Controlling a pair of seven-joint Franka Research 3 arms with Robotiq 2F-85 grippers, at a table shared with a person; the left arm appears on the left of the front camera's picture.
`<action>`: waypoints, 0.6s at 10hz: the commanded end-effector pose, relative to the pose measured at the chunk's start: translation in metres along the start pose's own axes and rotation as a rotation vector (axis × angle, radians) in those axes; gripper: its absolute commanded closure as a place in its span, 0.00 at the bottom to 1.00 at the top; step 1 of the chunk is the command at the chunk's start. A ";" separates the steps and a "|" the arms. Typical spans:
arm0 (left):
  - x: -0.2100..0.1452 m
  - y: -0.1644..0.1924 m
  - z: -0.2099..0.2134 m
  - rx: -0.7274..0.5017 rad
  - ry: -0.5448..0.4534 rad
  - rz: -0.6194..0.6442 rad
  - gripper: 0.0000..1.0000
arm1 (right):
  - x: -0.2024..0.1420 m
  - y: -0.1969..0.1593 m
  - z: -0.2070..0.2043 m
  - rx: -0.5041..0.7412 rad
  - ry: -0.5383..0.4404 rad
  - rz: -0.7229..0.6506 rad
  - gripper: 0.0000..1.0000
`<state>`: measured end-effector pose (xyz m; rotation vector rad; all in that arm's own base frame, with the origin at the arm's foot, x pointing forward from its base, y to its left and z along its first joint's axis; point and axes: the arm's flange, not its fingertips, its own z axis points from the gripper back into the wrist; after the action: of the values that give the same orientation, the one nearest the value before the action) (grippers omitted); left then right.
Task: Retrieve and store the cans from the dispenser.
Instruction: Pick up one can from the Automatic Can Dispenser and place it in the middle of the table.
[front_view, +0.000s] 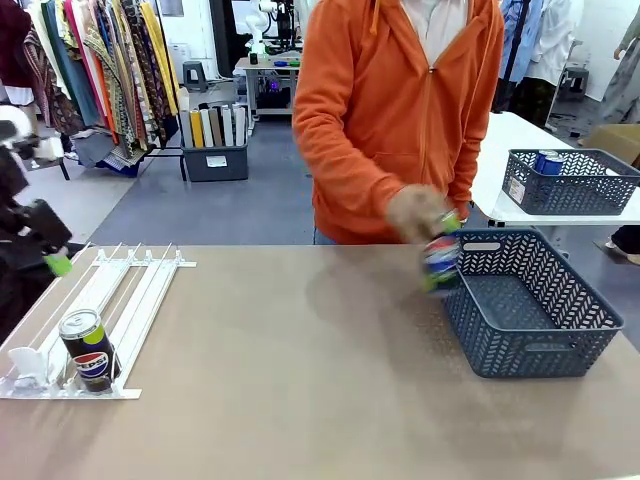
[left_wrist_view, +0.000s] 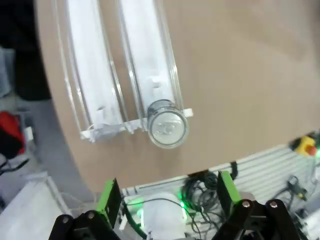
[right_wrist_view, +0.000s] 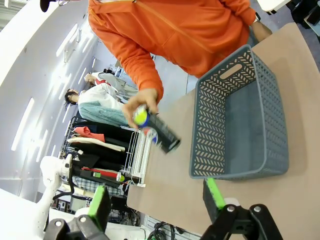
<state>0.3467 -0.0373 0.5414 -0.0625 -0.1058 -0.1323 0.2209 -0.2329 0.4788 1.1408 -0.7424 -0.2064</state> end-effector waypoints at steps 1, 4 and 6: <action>0.017 0.000 -0.004 0.056 -0.054 0.151 0.00 | 0.003 0.001 -0.001 0.020 -0.019 0.024 0.00; 0.000 0.000 0.000 0.000 0.000 0.000 0.00 | 0.003 0.001 -0.001 0.020 -0.019 0.024 0.00; 0.021 -0.012 -0.023 0.007 0.012 0.024 0.00 | 0.003 0.001 -0.001 0.020 -0.019 0.024 0.00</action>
<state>0.3554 -0.0476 0.5340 -0.0668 -0.1029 -0.1124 0.2209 -0.2329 0.4788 1.1407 -0.7426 -0.2063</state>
